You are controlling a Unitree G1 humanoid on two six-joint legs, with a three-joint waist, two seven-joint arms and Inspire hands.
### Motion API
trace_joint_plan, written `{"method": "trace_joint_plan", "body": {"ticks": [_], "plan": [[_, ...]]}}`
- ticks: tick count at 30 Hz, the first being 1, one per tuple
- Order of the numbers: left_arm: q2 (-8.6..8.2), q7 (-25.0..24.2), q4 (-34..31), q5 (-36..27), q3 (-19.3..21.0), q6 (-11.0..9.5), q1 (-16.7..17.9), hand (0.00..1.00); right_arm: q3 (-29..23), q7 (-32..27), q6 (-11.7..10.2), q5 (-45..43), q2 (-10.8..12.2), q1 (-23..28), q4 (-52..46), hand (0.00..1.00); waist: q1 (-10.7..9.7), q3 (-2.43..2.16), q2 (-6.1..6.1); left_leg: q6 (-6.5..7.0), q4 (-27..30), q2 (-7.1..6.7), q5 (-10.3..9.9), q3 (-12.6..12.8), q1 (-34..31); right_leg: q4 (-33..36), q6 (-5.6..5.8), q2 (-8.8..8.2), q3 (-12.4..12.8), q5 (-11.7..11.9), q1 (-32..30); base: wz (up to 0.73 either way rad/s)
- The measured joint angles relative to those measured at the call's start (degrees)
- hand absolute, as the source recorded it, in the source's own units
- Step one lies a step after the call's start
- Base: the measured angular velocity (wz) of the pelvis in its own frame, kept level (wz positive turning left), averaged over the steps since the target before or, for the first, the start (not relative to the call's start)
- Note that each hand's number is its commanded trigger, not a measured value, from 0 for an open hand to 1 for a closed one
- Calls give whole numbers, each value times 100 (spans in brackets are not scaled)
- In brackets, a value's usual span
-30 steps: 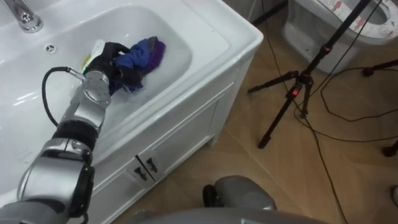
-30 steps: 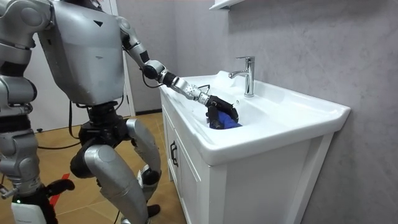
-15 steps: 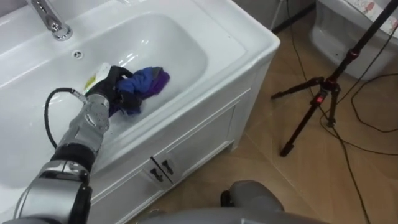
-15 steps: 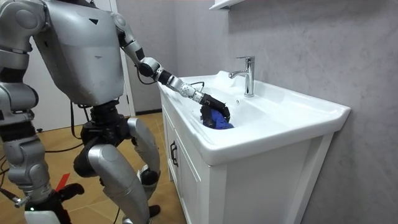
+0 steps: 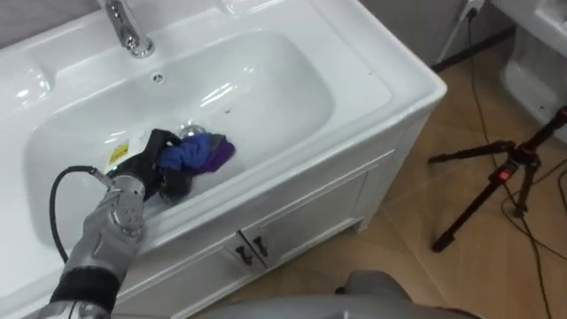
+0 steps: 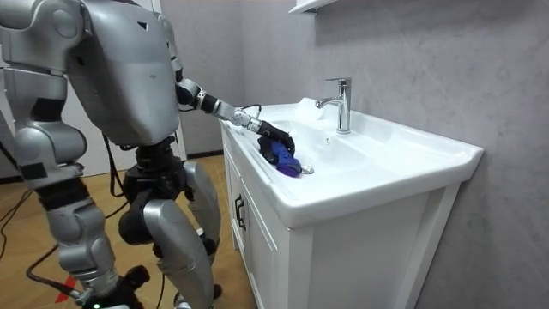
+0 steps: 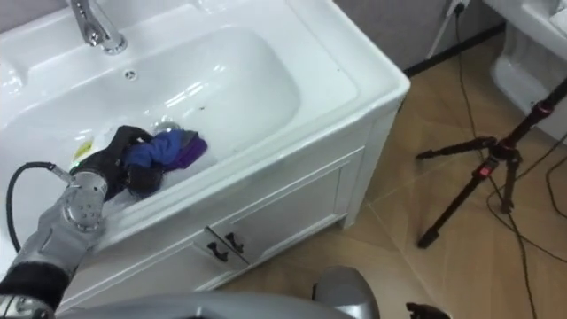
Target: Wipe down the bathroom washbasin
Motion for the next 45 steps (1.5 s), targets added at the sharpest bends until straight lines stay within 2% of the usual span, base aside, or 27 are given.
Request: {"method": "trace_joint_plan", "body": {"ticks": [3,4,8,11,14,17,20,23,29,35,38,39,41,45], "plan": [[1,-348,-555,63,-5,167,237,100,-17,-35,-4,37,-26,-35,-19,0,67,5,-8,14,-1,-57,7,-48,32,12,32,-82,-75,-68,72,15],[1,-498,-726,156,-7,195,272,100,-21,-20,-4,38,-26,-30,-22,0,67,15,-25,20,-7,-94,11,-150,31,13,54,-124,-151,-106,117,29],[3,-981,-1245,471,5,298,398,100,-135,-10,-5,31,-30,-26,-7,0,224,33,-35,30,-74,-134,17,-215,49,-23,89,-144,-201,-155,165,15],[3,-1179,-1514,474,37,413,519,100,-138,37,-5,34,-44,-20,-9,0,226,40,-20,28,-92,-126,18,-303,60,-95,84,-142,-317,-171,250,18],[5,-1528,-1845,478,103,516,663,100,-144,27,-6,125,-74,-14,-2,0,255,92,55,24,-106,-127,20,-415,132,-188,80,-161,-484,-197,424,22],[7,-1891,-2164,607,206,582,796,100,-306,41,-52,130,-80,-35,13,0,400,97,127,-9,-216,-156,41,-429,196,-170,73,-201,-553,-253,448,10],[8,-2193,-2420,865,322,658,913,100,-366,54,-80,128,-131,-44,47,0,488,93,143,-42,-268,-168,65,-500,258,-164,62,-196,-575,-307,515,7],[10,-2385,-2614,1072,422,739,998,100,-368,74,-151,125,-204,-63,160,0,526,93,153,-78,-362,-174,87,-606,342,-186,43,-183,-625,-332,601,8],[45,-2744,-2964,1426,435,871,1072,100,-376,103,-172,101,-210,-125,203,0,538,93,142,-104,-414,-221,113,-809,387,-193,40,-187,-638,-386,648,3],[258,-3214,-3138,1591,439,920,993,100,-377,104,-207,115,-208,-256,503,0,536,108,88,-104,-401,-233,113,-938,403,-204,41,-193,-709,-390,708,5],[380,-3530,-3346,1754,444,1002,953,100,-397,110,-213,104,-209,-320,652,0,531,99,93,-104,-371,-235,113,-1021,404,-208,33,-190,-744,-394,746,7],[419,-3601,-3375,1764,444,1003,948,100,-411,108,-216,102,-209,-315,672,0,527,121,63,-105,-365,-236,113,-1054,406,-221,33,-187,-757,-394,769,14],[523,-3759,-3443,1804,475,1004,931,100,-479,115,-221,93,-208,-282,717,0,524,88,143,-105,-334,-232,113,-1105,413,-281,31,-170,-775,-393,845,12],[641,-4113,-3472,1821,846,1014,939,100,-601,204,-270,93,-213,-240,877,0,564,104,257,-105,-196,-233,112,-1121,405,-287,33,-176,-782,-395,910,2]]}}
